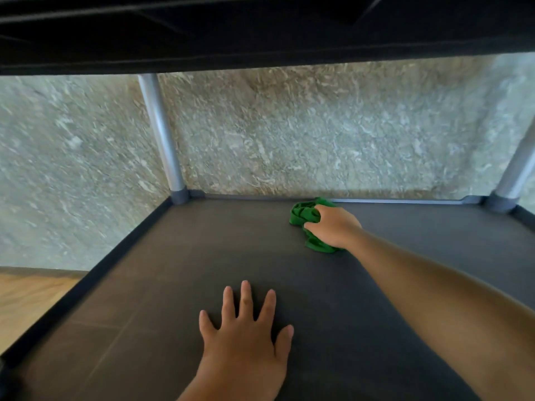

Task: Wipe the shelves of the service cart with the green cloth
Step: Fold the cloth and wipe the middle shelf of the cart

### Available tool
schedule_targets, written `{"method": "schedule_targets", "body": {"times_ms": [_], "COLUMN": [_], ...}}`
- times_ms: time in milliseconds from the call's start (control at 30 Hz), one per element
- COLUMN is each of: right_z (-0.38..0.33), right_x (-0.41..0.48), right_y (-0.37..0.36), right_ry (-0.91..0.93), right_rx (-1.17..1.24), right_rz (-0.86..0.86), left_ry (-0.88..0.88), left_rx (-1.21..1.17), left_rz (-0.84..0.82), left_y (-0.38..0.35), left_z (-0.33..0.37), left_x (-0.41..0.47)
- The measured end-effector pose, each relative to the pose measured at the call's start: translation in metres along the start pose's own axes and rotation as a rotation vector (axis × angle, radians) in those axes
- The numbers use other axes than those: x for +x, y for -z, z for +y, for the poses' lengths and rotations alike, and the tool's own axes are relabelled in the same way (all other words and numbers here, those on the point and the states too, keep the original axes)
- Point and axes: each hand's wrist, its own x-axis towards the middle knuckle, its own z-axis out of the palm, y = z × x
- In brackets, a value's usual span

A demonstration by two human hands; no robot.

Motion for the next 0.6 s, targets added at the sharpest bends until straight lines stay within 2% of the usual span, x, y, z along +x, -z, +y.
{"method": "schedule_targets", "body": {"times_ms": [367,600], "right_z": [0.003,0.008], "right_x": [-0.151,-0.25], "right_y": [0.007,0.012], "right_ry": [0.069,0.211], "right_rx": [-0.009,-0.021], "right_rz": [-0.041,-0.169], "left_ry": [-0.032,-0.047], "left_rx": [-0.011,-0.019], "left_rz": [0.045,0.07], "left_y": [-0.004,-0.009], "left_z": [0.001,-0.004], "left_x": [-0.014,-0.02]}}
